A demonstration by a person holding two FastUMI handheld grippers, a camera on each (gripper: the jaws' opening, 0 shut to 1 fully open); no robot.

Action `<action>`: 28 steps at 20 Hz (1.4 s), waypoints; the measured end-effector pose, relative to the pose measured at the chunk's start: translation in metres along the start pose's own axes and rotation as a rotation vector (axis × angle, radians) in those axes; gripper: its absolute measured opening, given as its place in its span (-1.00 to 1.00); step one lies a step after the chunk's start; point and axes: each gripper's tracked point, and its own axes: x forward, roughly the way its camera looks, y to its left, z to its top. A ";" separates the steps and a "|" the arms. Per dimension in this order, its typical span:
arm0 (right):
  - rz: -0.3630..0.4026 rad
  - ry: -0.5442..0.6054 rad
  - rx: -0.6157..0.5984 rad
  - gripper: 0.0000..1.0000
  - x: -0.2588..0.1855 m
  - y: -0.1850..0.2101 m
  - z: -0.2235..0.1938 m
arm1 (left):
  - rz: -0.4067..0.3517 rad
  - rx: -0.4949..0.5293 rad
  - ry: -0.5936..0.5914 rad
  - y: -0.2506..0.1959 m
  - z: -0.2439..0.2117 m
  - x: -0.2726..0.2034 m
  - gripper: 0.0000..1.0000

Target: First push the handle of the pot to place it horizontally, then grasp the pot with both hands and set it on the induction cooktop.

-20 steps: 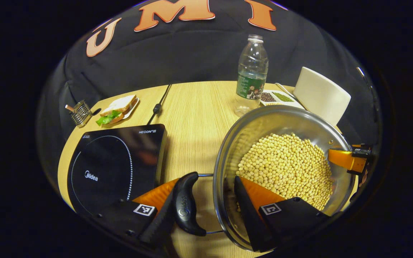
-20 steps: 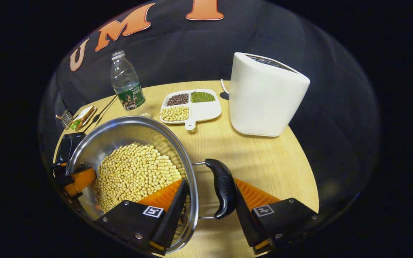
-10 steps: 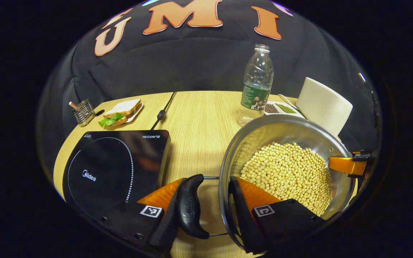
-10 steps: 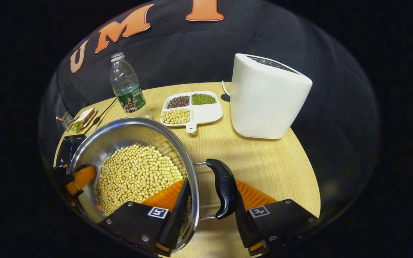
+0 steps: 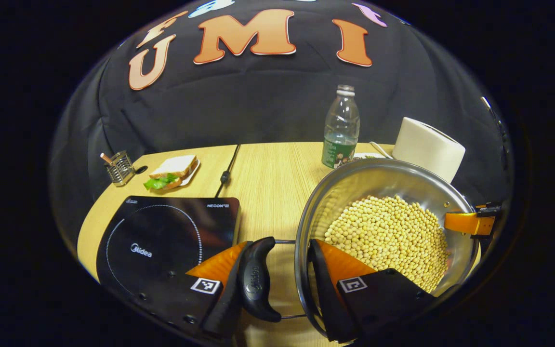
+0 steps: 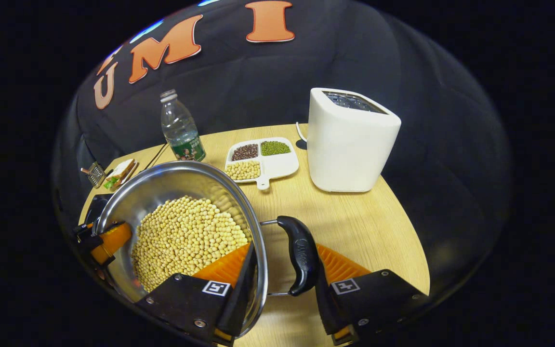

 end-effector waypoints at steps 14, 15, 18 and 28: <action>0.066 -0.067 -0.074 0.23 -0.060 0.088 0.010 | 0.048 -0.029 -0.052 0.103 0.022 -0.069 0.50; 0.072 -0.069 -0.072 0.23 -0.063 0.097 0.010 | 0.054 -0.026 -0.056 0.112 0.024 -0.073 0.49; 0.088 -0.077 -0.082 0.23 -0.074 0.120 0.011 | 0.070 -0.021 -0.070 0.137 0.028 -0.087 0.49; 0.123 -0.111 -0.116 0.23 -0.092 0.193 0.019 | 0.102 -0.055 -0.083 0.210 0.033 -0.115 0.48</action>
